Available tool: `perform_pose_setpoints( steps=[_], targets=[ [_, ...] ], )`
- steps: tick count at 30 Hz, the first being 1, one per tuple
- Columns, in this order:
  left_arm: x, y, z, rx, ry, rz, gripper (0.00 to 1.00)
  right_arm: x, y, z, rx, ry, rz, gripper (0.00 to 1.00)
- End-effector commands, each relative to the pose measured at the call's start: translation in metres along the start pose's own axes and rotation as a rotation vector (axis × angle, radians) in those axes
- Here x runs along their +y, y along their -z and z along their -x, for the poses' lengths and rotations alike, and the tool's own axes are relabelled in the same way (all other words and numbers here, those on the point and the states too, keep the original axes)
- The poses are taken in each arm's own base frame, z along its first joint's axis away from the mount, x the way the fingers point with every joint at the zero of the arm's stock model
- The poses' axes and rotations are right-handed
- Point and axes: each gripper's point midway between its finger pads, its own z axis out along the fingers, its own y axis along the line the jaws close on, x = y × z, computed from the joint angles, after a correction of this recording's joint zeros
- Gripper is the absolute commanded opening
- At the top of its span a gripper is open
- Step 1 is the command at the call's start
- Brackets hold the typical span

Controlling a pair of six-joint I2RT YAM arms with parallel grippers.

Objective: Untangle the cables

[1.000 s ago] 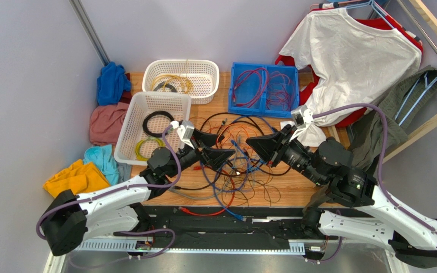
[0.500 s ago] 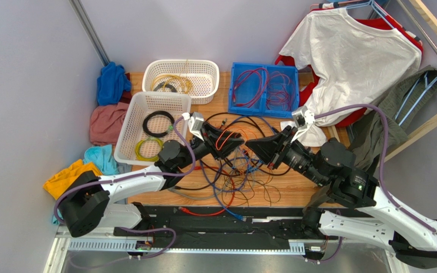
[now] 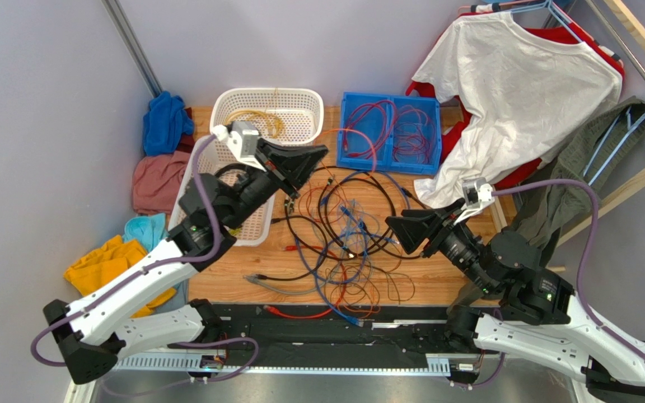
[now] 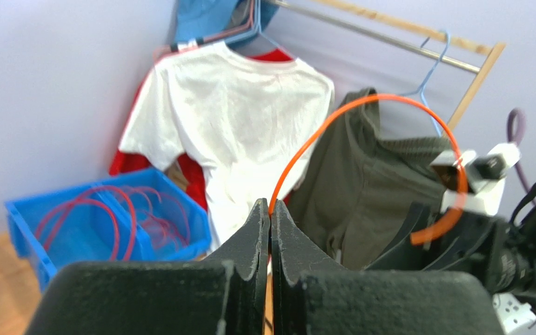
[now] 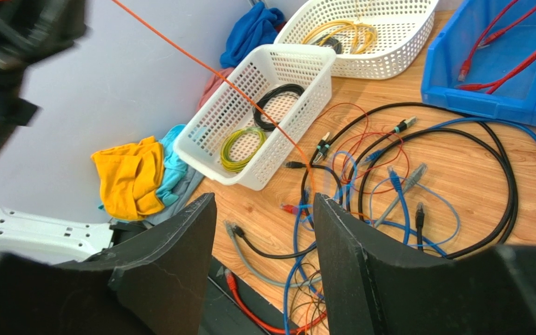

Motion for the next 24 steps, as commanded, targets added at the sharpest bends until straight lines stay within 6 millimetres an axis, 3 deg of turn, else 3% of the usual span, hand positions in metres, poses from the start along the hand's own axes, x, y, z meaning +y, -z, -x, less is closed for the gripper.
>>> perform_pose_setpoints(
  steps=[1,7,14,24],
  targets=[
    [0.01,0.006,0.008,0.087,-0.109,0.069,0.0,-0.002,-0.009,0.004,-0.033,0.023,-0.023,0.57],
    [0.003,0.0,0.022,0.083,-0.098,0.06,0.0,0.018,-0.028,0.003,-0.026,0.094,0.051,0.56],
    [-0.005,-0.006,0.025,0.103,-0.081,0.028,0.0,0.028,-0.059,-0.02,0.02,0.164,0.08,0.56],
    [-0.011,0.0,0.034,0.091,-0.08,0.015,0.0,-0.02,-0.1,-0.051,0.081,0.308,-0.198,0.54]
  ],
)
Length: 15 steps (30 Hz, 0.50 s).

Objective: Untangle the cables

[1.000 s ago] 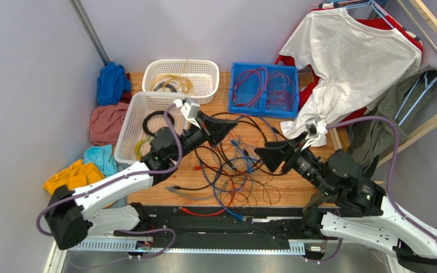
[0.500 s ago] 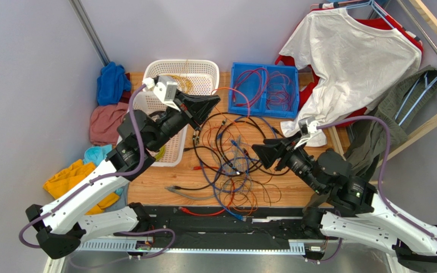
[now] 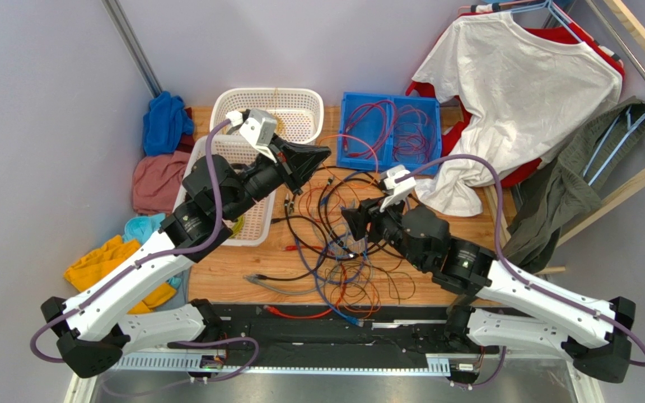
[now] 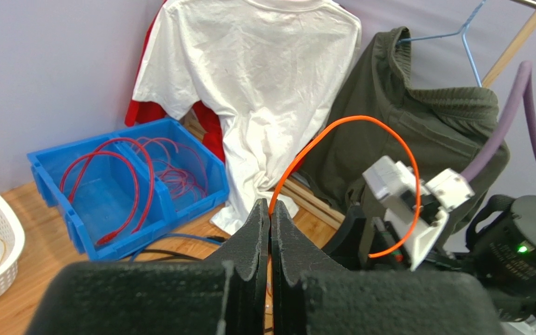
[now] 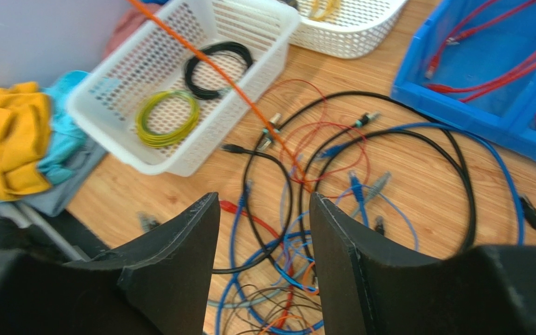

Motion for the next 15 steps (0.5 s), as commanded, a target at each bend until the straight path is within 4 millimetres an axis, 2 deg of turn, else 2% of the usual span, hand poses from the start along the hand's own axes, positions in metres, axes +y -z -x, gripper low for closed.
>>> perform_pose_setpoints(
  steps=[1,6,11,14,15],
  targets=[
    [-0.011,0.01,0.033,-0.066,-0.017,-0.03,0.0,-0.017,-0.014,0.003,-0.025,0.05,-0.125,0.53],
    [-0.009,0.015,0.034,-0.067,-0.026,-0.019,0.0,-0.034,-0.02,-0.013,0.005,0.078,-0.222,0.51],
    [-0.009,0.019,0.034,-0.07,-0.026,-0.016,0.0,-0.038,-0.025,-0.026,0.035,0.091,-0.245,0.46],
    [-0.008,0.022,0.034,-0.075,-0.024,-0.015,0.0,-0.041,-0.027,-0.032,0.044,0.101,-0.262,0.27],
    [-0.007,0.024,0.033,-0.076,-0.024,-0.01,0.0,-0.041,-0.027,-0.032,0.046,0.097,-0.263,0.11]
  ],
)
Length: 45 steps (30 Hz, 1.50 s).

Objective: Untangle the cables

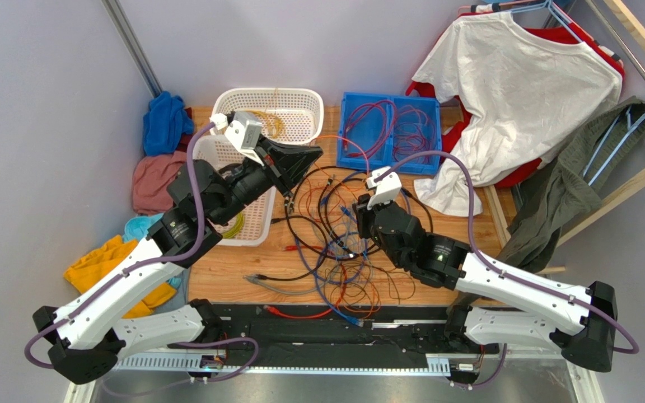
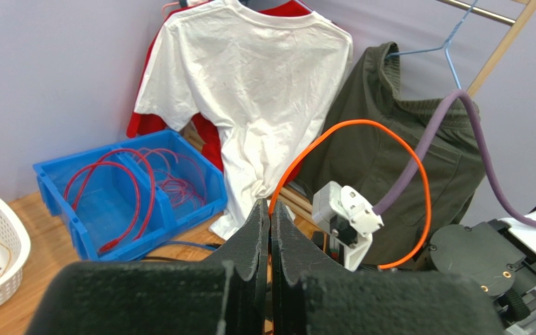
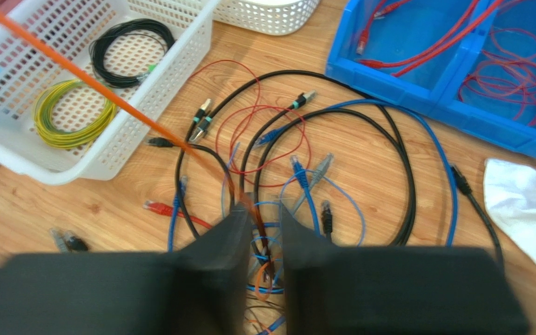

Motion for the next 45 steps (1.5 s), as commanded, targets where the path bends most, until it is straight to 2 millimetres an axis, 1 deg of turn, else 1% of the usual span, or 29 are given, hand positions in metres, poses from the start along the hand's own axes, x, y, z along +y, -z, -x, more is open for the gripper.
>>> perform_pose_setpoints(
  steps=[1,4,7,8,10,11,12,13,14,15,16,17,18,19,20,21,24,25,27,28,31,32,35,36,37,38,42,44,45],
  targets=[
    [-0.001,0.009,0.018,-0.045,-0.024,0.003,0.0,-0.004,-0.004,0.0,-0.012,-0.012,-0.035,0.02],
    [0.006,0.014,0.01,-0.034,-0.026,0.036,0.0,0.003,0.005,0.011,-0.024,-0.059,0.018,0.0],
    [0.029,0.016,-0.009,-0.013,-0.008,0.148,0.0,0.006,0.022,0.035,-0.073,-0.124,0.076,0.0],
    [0.045,0.018,-0.032,0.039,-0.001,0.219,0.0,0.006,0.032,0.055,-0.113,-0.152,0.094,0.0],
    [0.059,0.017,-0.062,0.104,0.018,0.278,0.0,0.0,0.04,0.071,-0.135,-0.142,0.085,0.0],
    [0.07,0.02,-0.088,0.156,0.023,0.317,0.0,-0.001,0.05,0.095,-0.179,-0.159,0.089,0.0],
    [0.075,0.021,-0.103,0.182,0.049,0.338,0.0,-0.005,0.052,0.104,-0.194,-0.15,0.078,0.0],
    [0.08,0.021,-0.122,0.223,0.059,0.358,0.11,-0.011,0.055,0.114,-0.217,-0.142,0.05,0.0],
    [0.087,0.027,-0.147,0.276,0.069,0.385,0.19,-0.014,0.061,0.132,-0.251,-0.129,0.037,0.0],
    [0.09,0.029,-0.16,0.301,0.097,0.403,0.28,-0.018,0.064,0.143,-0.272,-0.114,0.017,0.0],
    [0.094,0.032,-0.176,0.338,0.111,0.42,0.46,-0.025,0.061,0.148,-0.278,-0.093,-0.037,0.0],
    [0.099,0.038,-0.194,0.374,0.123,0.442,0.55,-0.031,0.061,0.155,-0.289,-0.045,-0.077,0.0],
    [0.1,0.042,-0.203,0.387,0.155,0.46,0.67,-0.037,0.066,0.174,-0.319,-0.048,-0.105,0.0],
    [0.102,0.045,-0.208,0.393,0.167,0.472,0.89,-0.043,0.06,0.179,-0.32,-0.035,-0.152,0.0],
    [0.105,0.05,-0.218,0.405,0.177,0.485,0.94,-0.047,0.061,0.189,-0.336,-0.034,-0.166,0.0],
    [0.104,0.052,-0.22,0.402,0.194,0.486,0.94,-0.05,0.067,0.209,-0.373,-0.054,-0.169,0.0],
    [0.101,0.057,-0.223,0.39,0.213,0.469,0.95,-0.054,0.073,0.242,-0.431,-0.051,-0.175,0.0],
    [0.099,0.059,-0.22,0.379,0.217,0.459,0.95,-0.053,0.084,0.267,-0.485,-0.08,-0.158,0.0],
    [0.098,0.061,-0.223,0.377,0.229,0.447,0.95,-0.051,0.095,0.291,-0.544,-0.101,-0.131,0.0],
    [0.097,0.064,-0.225,0.376,0.235,0.443,0.95,-0.049,0.105,0.312,-0.603,-0.123,-0.107,0.0],
    [0.092,0.063,-0.229,0.357,0.266,0.408,0.95,-0.042,0.119,0.342,-0.683,-0.136,-0.057,0.0],
    [0.089,0.061,-0.228,0.344,0.286,0.39,0.95,-0.045,0.131,0.357,-0.725,-0.157,-0.046,0.0],
    [0.085,0.06,-0.235,0.339,0.32,0.368,0.95,-0.043,0.144,0.382,-0.794,-0.169,-0.024,0.0],
    [0.085,0.06,-0.238,0.342,0.328,0.368,0.94,-0.042,0.144,0.385,-0.795,-0.155,-0.031,0.0],
    [0.084,0.06,-0.243,0.356,0.338,0.363,0.94,-0.04,0.13,0.381,-0.765,-0.134,-0.063,0.0],
    [0.083,0.061,-0.245,0.361,0.346,0.361,0.94,-0.042,0.125,0.38,-0.753,-0.097,-0.098,0.0],
    [0.081,0.064,-0.259,0.401,0.379,0.364,0.92,-0.05,0.078,0.353,-0.649,-0.04,-0.226,0.0],
    [0.079,0.069,-0.267,0.428,0.405,0.364,0.92,-0.068,0.054,0.337,-0.589,-0.042,-0.264,0.0],
    [0.078,0.071,-0.268,0.433,0.411,0.362,0.92,-0.086,0.039,0.329,-0.569,-0.101,-0.297,0.0]
  ],
)
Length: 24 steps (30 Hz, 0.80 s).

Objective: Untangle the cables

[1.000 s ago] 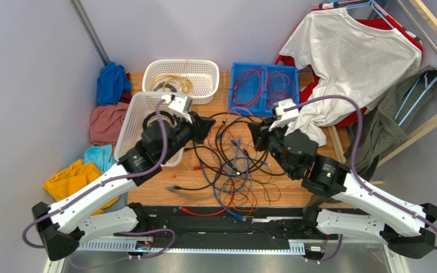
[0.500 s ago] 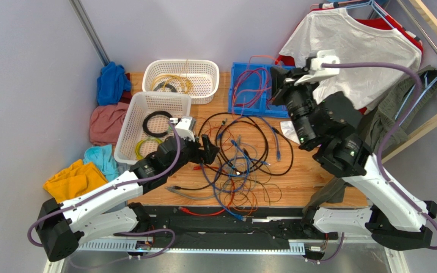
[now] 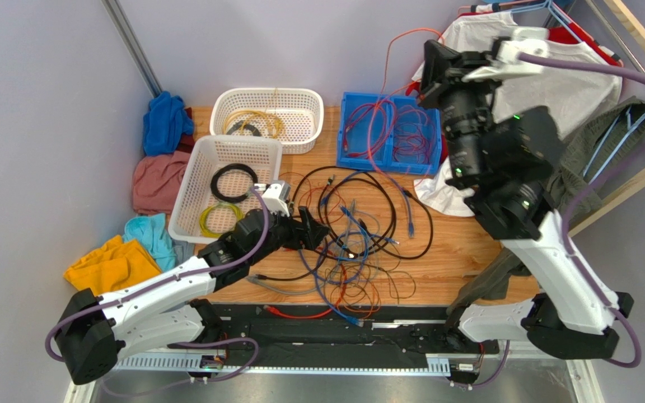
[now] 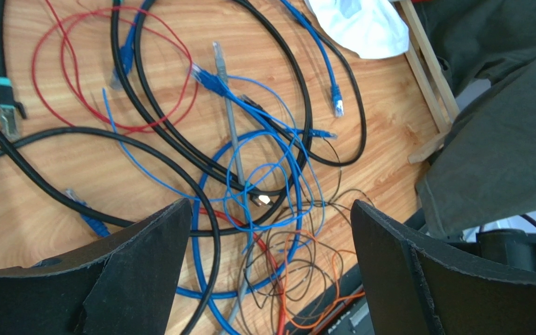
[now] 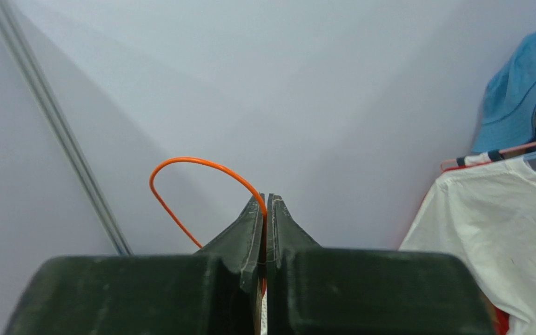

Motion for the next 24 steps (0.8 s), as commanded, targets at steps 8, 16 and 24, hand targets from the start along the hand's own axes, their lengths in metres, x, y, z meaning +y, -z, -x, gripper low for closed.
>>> perform_pose_setpoints(
  steps=[8,16,24],
  targets=[
    [0.007,0.02,-0.024,0.01,0.132,-0.05,0.91,-0.088,-0.057,-0.132,0.229,0.023,-0.267,0.0],
    [0.011,0.036,-0.025,-0.011,0.145,-0.063,0.91,-0.124,-0.101,-0.165,0.25,0.097,-0.38,0.0],
    [0.024,0.036,-0.039,0.012,0.142,-0.024,0.91,-0.16,-0.13,-0.203,0.272,0.162,-0.462,0.0]
  ],
)
